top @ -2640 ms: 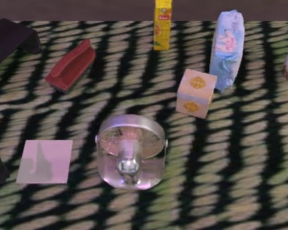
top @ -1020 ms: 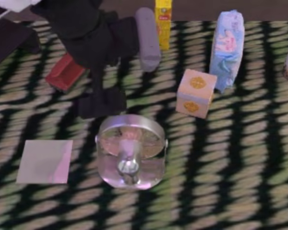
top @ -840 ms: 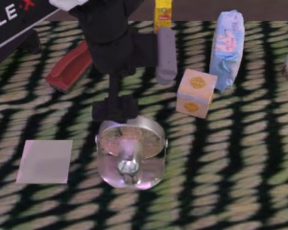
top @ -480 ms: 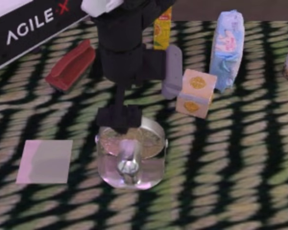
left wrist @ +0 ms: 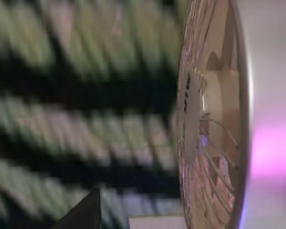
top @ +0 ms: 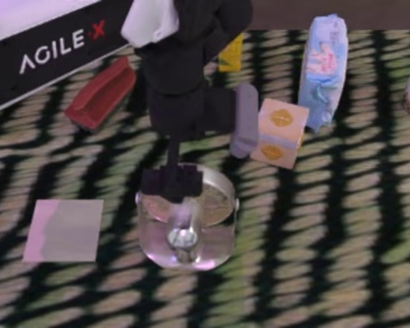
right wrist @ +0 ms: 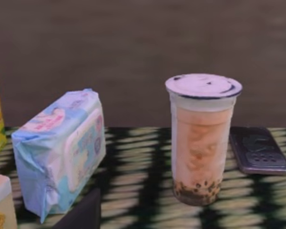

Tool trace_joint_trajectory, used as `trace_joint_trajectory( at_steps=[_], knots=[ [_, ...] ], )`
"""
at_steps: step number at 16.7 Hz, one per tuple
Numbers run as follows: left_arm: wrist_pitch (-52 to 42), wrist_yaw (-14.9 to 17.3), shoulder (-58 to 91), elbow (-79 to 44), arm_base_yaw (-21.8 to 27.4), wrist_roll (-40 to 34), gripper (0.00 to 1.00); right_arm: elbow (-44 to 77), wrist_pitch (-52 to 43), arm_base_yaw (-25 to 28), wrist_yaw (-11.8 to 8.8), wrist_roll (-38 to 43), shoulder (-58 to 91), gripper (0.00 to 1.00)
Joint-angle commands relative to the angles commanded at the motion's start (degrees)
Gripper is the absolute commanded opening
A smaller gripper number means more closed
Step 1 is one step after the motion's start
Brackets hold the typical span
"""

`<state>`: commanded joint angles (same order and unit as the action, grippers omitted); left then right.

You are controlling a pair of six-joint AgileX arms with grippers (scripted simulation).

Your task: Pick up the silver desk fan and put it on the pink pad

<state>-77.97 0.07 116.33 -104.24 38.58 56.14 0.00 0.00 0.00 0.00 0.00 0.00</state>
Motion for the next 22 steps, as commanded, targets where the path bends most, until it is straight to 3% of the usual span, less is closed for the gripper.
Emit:
trace_joint_trajectory(
  at_steps=[7,20,22],
  knots=[
    [5.35,0.0,-0.07,5.42,0.02,0.04,1.0,0.0,0.0,0.0,0.0,0.0,0.0,1.0],
    [5.35,0.0,-0.07,5.42,0.02,0.04,0.02,0.0,0.0,0.0,0.0,0.0,0.0,1.0],
    [5.35,0.0,-0.07,5.42,0.02,0.04,0.0,0.0,0.0,0.0,0.0,0.0,0.0,1.0]
  ],
)
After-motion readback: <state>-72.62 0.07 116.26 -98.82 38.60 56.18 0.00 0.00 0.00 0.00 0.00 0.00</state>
